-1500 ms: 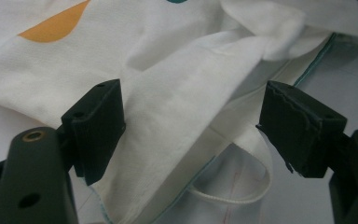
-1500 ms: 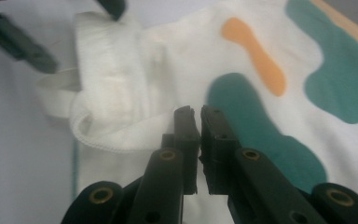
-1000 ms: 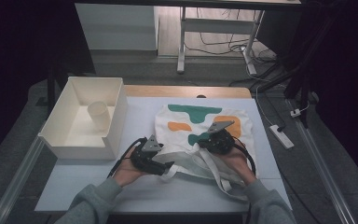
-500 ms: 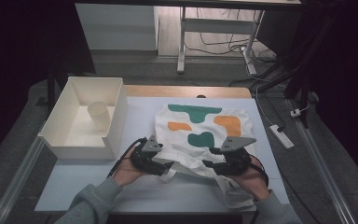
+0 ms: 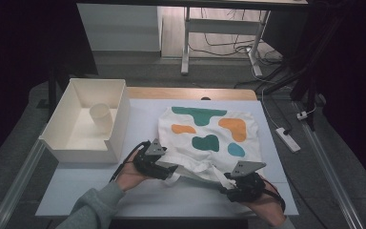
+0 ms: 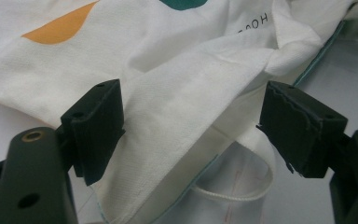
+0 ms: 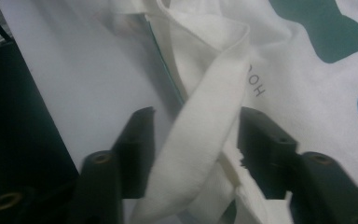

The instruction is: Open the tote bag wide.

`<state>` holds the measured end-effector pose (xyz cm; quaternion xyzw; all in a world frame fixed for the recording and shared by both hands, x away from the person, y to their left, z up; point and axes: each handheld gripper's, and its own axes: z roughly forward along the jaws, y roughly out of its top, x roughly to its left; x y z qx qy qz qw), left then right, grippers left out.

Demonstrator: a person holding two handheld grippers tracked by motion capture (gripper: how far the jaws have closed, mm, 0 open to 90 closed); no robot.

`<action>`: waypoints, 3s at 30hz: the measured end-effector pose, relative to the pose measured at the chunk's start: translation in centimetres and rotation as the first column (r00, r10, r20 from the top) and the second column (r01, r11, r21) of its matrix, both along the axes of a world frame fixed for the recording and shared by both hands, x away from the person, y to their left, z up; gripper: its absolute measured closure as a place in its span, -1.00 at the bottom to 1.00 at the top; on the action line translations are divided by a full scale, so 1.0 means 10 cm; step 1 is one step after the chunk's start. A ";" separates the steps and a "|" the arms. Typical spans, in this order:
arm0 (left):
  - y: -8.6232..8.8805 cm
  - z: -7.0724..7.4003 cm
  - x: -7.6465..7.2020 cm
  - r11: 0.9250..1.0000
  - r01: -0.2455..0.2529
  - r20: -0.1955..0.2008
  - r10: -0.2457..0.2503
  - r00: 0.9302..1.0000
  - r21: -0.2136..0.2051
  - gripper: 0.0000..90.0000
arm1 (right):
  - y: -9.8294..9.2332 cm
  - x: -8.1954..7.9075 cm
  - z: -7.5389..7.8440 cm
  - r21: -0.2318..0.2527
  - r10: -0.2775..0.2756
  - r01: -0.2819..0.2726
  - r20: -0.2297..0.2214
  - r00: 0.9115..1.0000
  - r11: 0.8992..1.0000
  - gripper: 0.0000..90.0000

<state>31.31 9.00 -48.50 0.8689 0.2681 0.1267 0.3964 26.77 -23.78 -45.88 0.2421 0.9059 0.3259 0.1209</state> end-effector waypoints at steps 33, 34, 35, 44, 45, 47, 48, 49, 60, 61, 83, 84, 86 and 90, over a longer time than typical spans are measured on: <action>0.01 0.01 0.03 1.000 -0.004 -0.009 0.003 1.000 -0.028 -0.51 | 0.06 0.99 0.45 0.112 -0.063 0.046 0.156 0.986 0.993 0.80; 0.01 0.01 0.04 1.000 -0.004 -0.012 0.003 1.000 -0.030 -0.51 | 0.05 1.03 0.43 0.114 -0.066 0.049 0.153 0.986 0.992 0.80; 0.01 0.01 0.04 0.999 -0.005 -0.013 0.005 1.000 -0.032 -0.51 | 0.04 1.06 0.42 0.119 -0.072 0.055 0.145 0.987 0.991 0.80; -0.02 -0.02 0.06 1.000 -0.014 -0.020 0.013 1.000 -0.022 -0.50 | 0.14 1.38 0.20 0.102 -0.067 0.055 0.123 0.990 0.993 0.78; -0.02 -0.03 0.05 1.000 -0.015 -0.020 0.014 1.000 -0.020 -0.49 | 0.16 1.43 0.14 0.091 -0.065 0.056 0.106 0.992 0.994 0.78; -0.02 -0.03 0.06 1.000 -0.016 -0.019 0.015 1.000 -0.021 -0.48 | 0.19 1.51 0.05 0.076 -0.058 0.052 0.084 0.995 0.996 0.77; -0.02 -0.03 0.06 1.000 -0.016 -0.019 0.015 1.000 -0.021 -0.47 | 0.20 1.55 0.00 0.066 -0.053 0.048 0.075 0.996 0.997 0.77; -0.02 -0.03 0.06 1.000 -0.017 -0.019 0.017 1.000 -0.018 -0.47 | 0.21 1.59 -0.06 0.058 -0.051 0.047 0.061 0.997 0.997 0.76; -0.01 -0.04 0.05 1.000 -0.027 -0.020 0.026 0.999 -0.017 -0.43 | 0.22 1.53 -0.07 0.078 -0.067 0.066 0.006 0.998 0.995 0.10; -0.01 -0.04 0.05 1.000 -0.027 -0.019 0.026 0.999 -0.017 -0.43 | 0.20 1.49 0.00 0.098 -0.072 0.069 0.025 0.997 0.993 0.02; 0.00 -0.03 0.05 1.000 -0.026 -0.018 0.026 1.000 -0.017 -0.44 | -0.14 0.54 0.03 -0.099 -0.187 0.184 -0.030 0.982 0.978 0.52; 0.00 -0.03 0.05 1.000 -0.026 -0.018 0.026 1.000 -0.017 -0.44 | -0.14 0.54 0.03 -0.099 -0.187 0.184 -0.030 0.982 0.978 0.52; 0.00 -0.03 0.04 1.000 -0.022 -0.015 0.022 1.000 -0.018 -0.44 | -0.14 0.55 0.00 -0.097 -0.193 0.187 -0.054 0.980 0.978 0.87; 0.00 -0.03 0.05 1.000 -0.024 -0.017 0.023 1.000 -0.018 -0.45 | -0.14 0.55 0.02 -0.089 -0.177 0.173 -0.043 0.983 0.981 0.96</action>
